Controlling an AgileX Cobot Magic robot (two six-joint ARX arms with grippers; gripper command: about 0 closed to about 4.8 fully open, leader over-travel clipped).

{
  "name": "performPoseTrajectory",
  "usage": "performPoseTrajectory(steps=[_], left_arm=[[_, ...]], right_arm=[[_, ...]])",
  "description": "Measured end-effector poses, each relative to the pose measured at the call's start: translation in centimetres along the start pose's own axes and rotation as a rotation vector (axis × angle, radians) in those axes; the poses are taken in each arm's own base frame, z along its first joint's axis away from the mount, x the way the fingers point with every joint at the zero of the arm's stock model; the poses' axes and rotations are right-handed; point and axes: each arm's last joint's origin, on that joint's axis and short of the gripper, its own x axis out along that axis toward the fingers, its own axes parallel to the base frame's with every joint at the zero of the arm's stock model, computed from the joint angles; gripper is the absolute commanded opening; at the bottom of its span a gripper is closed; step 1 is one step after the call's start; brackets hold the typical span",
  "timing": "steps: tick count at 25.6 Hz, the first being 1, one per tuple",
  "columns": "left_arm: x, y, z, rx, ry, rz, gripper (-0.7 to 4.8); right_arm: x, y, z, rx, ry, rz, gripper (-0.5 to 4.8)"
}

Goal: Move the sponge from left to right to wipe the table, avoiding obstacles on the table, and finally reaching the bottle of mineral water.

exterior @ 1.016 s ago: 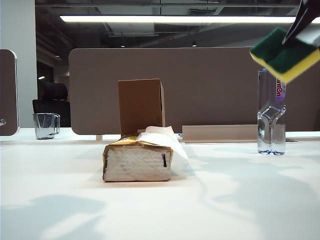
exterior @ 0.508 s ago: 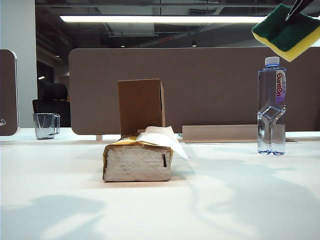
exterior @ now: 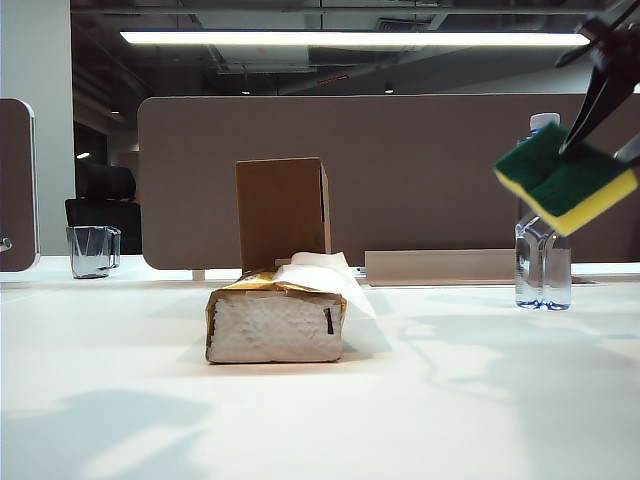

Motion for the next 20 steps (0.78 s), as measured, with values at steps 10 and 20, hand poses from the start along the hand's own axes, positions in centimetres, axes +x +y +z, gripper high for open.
performPoseTrajectory(steps=[10, 20], left_arm=[[0.0, 0.0, 0.0, 0.000, 0.000, 0.000, 3.41], [0.0, 0.0, 0.0, 0.000, 0.000, 0.000, 3.41]], right_arm=[[1.6, -1.2, -0.4, 0.028, 0.069, -0.017, 0.67], [1.6, -1.2, -0.5, 0.015, 0.070, -0.016, 3.59]])
